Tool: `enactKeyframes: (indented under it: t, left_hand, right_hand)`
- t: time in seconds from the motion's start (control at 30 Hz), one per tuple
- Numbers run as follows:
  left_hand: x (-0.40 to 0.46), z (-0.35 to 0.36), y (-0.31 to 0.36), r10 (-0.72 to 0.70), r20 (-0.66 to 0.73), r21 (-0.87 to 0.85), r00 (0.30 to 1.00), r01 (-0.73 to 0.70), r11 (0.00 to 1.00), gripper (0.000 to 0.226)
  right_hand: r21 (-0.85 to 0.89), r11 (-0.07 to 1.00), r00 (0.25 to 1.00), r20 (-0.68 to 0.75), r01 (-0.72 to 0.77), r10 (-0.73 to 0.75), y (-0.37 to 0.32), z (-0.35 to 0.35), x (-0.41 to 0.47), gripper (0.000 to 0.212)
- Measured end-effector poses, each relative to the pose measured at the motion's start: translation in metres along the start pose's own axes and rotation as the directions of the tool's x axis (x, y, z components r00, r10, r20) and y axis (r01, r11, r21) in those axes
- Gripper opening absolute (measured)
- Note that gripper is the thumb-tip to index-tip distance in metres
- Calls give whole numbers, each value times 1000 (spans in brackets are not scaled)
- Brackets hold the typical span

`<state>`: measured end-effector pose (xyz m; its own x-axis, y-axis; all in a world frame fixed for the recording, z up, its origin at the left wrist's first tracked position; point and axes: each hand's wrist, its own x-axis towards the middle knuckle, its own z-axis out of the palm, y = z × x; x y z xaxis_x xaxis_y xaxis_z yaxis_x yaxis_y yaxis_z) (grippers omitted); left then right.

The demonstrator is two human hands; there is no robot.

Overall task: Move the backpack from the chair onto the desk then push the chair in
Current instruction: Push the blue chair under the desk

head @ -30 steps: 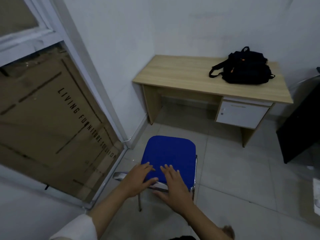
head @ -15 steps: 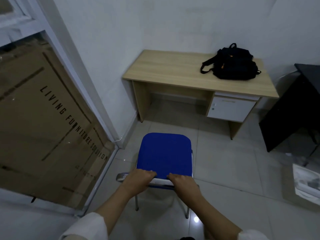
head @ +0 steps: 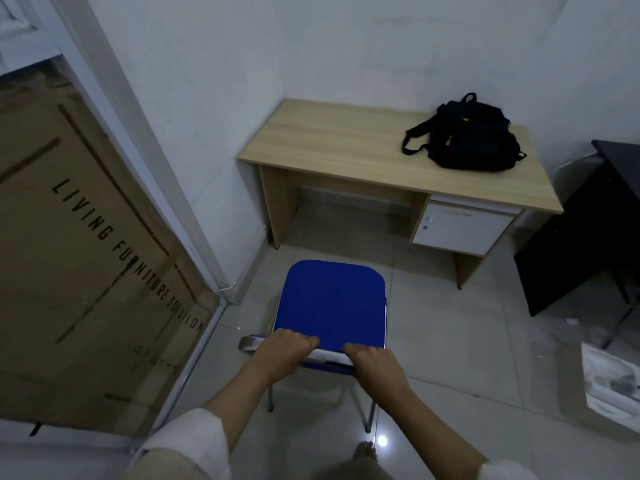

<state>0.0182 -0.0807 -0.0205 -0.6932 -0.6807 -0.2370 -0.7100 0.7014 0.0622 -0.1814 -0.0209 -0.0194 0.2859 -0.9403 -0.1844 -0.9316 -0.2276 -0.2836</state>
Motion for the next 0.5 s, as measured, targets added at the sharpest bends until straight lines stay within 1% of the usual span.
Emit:
enactKeyframes:
  t: [0.13, 0.3, 0.5]
  left_hand:
    - [35, -9, -17, 12, -11, 14, 1000, -12, 1000, 20]
    - [95, -31, -49, 17, -6, 6, 1000, -17, 1000, 24]
    - [161, -53, -83, 20, 1, 6, 1000, -20, 1000, 24]
  right_hand:
    - [-6, 1000, 1000, -21, 8, -9, 17, -17, 26, 17]
    - [-10, 1000, 999, -42, -3, 3, 51, -35, 81, 18]
    - [-8, 1000, 999, -48, 0, 0, 92, -59, 141, 17]
